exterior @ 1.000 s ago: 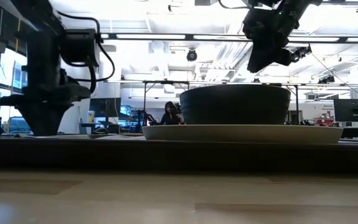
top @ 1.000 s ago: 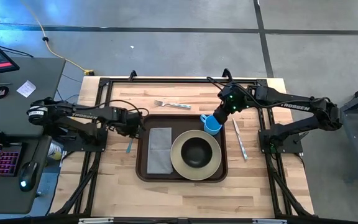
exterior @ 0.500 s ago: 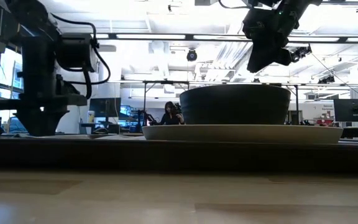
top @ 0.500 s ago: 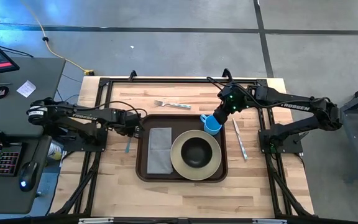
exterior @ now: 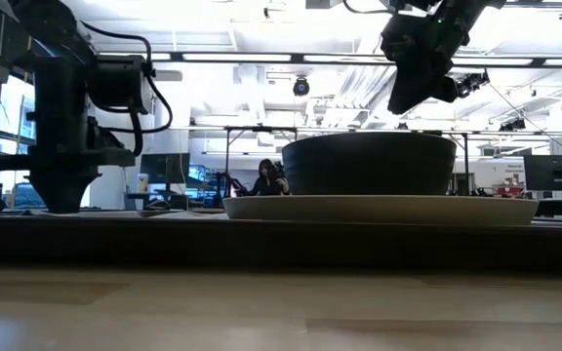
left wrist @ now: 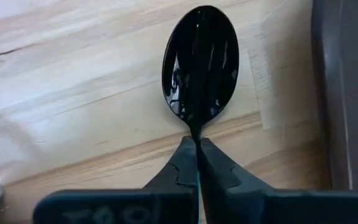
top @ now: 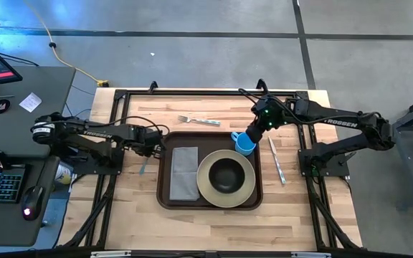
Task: Set up tray
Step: Put the blue spoon on top of the gray napkin on the dark brown serving tray
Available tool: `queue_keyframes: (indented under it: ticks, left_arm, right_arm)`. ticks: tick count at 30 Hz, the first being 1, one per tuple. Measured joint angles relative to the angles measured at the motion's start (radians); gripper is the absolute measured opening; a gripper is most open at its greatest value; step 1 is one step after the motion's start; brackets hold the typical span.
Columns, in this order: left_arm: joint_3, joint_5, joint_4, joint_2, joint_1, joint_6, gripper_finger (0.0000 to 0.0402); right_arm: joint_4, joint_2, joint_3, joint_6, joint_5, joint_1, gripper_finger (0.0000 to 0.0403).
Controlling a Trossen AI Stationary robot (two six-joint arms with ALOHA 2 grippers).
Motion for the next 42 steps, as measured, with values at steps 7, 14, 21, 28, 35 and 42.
queue_keyframes:
  ticks: [7,14,21,28,35,42]
  left_arm:
    - [0.06,0.049,-0.046,-0.01,-0.002,-0.005,0.0031]
    - [0.185,0.029,-0.108,-0.011,-0.001,0.002,0.0031]
    - [0.328,0.003,-0.177,-0.012,-0.001,0.032,0.0031]
    - [0.453,0.019,-0.153,-0.012,-0.001,0.047,0.0031]
    - [0.475,0.01,-0.147,-0.013,-0.021,-0.086,0.0031]
    - [0.475,-0.073,-0.144,-0.001,-0.167,-0.345,0.0031]
  right_arm:
    - [0.0,0.0,0.0,0.0,0.004,0.0,0.0071]
    - [0.0,0.0,0.0,0.004,0.028,0.0,0.0071]
    - [0.034,0.0,0.0,0.079,0.028,0.0,0.0071]
    - [0.112,0.0,0.0,0.098,0.028,0.0,0.0071]
    - [0.15,-0.003,0.0,0.075,-0.063,0.0,0.0071]
    - [0.142,-0.066,0.0,-0.032,-0.183,0.0,0.0071]
